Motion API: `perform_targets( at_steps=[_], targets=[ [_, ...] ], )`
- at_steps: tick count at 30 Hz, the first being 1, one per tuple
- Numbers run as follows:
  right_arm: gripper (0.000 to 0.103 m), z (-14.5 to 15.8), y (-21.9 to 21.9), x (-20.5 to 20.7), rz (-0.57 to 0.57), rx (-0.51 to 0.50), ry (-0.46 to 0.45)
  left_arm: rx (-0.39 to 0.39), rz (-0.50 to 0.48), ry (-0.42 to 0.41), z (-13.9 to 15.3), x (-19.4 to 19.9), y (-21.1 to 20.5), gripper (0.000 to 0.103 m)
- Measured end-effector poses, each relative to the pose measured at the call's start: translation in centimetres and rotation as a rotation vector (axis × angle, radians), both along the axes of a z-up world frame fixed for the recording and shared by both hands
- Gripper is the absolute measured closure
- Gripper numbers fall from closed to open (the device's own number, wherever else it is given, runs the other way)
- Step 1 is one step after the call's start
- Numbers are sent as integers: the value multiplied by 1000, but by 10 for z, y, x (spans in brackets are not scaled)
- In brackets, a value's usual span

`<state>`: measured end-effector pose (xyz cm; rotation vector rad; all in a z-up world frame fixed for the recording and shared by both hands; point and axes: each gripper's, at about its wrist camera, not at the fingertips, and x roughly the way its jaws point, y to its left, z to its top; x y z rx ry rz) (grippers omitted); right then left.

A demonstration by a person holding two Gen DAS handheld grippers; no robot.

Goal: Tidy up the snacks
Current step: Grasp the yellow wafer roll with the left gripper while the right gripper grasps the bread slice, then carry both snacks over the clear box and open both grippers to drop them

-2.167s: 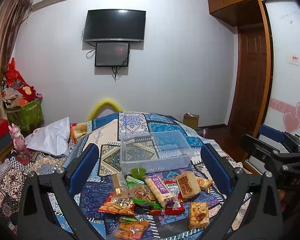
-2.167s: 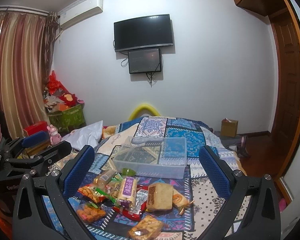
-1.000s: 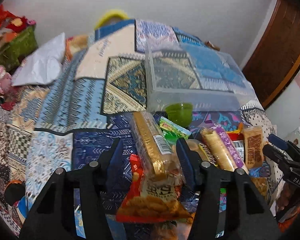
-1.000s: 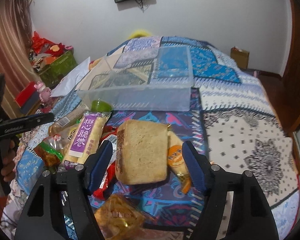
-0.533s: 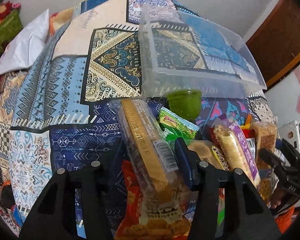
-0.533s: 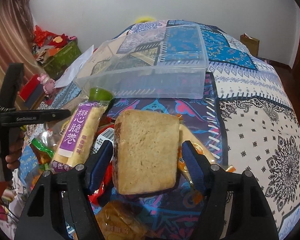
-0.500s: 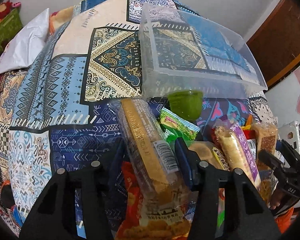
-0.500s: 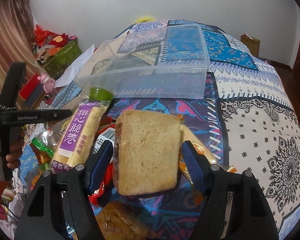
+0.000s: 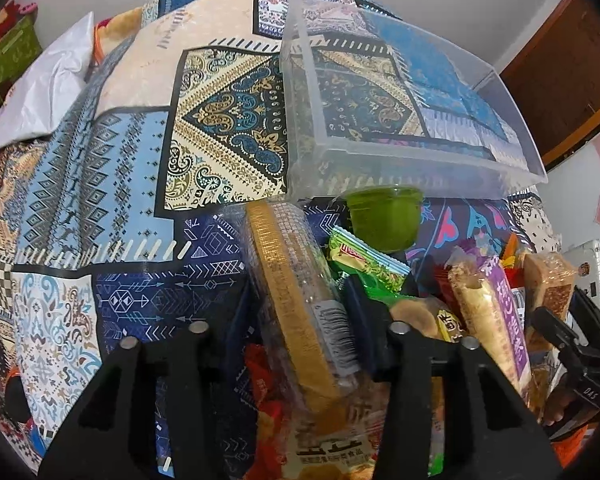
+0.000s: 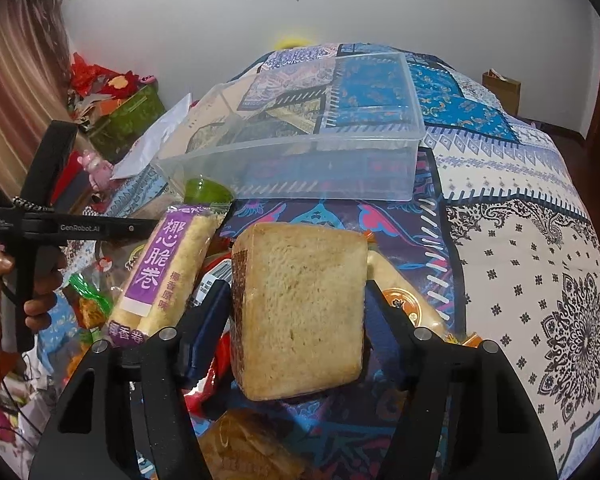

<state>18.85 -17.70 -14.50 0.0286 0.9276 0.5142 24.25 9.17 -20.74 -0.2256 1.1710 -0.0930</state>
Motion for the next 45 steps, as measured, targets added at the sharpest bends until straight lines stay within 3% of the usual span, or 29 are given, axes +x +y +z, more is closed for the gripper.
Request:
perform_targets(
  at_steps=[7,19,25,33,45],
  targets=[
    [41,21,-8,-3,-24,13,-57,4,15,-41,15,-25,-3,64],
    [41,60,-13,12,-65,11,-150,34,17,-241,87,-55,-10,64],
    [41,81,-7,29,-74,10,-203,18,18,-322,118,-41,-15,64],
    [41,90,6,60,-71,2,-227,6,6,-370,136,-8,-25,64],
    [41,69,31,111,-38,-41,-173,14,0,-346,112,61,-39,64]
  ],
)
